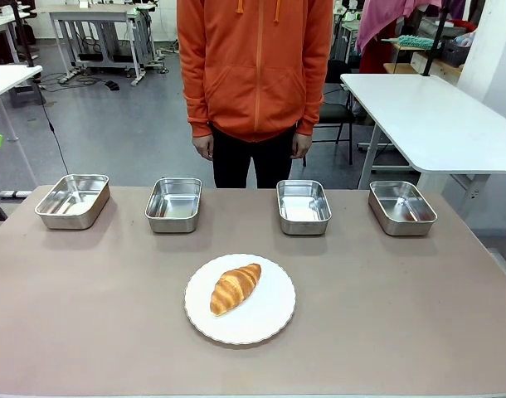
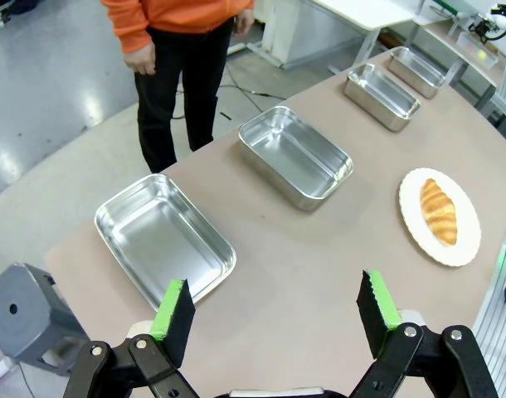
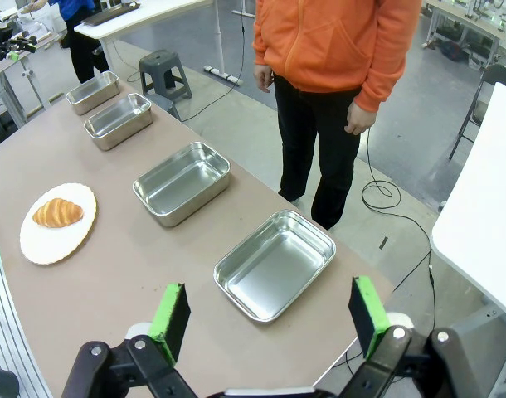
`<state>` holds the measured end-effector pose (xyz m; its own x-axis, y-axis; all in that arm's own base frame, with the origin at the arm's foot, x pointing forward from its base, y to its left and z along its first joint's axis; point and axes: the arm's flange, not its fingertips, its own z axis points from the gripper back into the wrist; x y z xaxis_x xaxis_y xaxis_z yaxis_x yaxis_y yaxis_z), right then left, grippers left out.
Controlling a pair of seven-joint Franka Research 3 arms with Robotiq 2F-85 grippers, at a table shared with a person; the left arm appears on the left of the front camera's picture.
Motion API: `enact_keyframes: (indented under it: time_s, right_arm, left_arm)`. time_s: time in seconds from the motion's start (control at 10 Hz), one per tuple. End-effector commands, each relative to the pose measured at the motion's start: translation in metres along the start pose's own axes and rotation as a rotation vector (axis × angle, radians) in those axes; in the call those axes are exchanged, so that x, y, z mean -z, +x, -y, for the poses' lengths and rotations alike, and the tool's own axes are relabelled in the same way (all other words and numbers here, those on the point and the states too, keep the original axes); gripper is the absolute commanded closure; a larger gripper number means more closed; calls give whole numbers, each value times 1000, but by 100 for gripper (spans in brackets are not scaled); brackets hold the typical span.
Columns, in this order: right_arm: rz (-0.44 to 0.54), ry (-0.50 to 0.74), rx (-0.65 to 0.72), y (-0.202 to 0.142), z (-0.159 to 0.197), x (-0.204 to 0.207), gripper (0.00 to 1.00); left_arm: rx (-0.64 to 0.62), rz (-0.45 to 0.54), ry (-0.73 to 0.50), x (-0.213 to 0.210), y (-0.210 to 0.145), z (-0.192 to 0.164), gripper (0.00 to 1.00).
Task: Place the bread in the container.
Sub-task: Place the Butter Roll into the Airtight Container indicated by the human.
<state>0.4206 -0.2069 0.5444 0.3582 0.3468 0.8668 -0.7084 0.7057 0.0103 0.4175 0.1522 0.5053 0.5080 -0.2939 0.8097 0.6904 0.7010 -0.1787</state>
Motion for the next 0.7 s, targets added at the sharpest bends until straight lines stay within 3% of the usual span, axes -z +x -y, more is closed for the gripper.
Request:
enact_keyframes:
  time_s: [0.0,0.6]
  right_arm:
    - [4,2,-2,1,0,1,0]
    - [4,2,-2,1,0,1,0]
  left_arm:
    - [-2,15,-2,-2,0,-1,0]
    - [-2,15,-2,-2,0,-1,0]
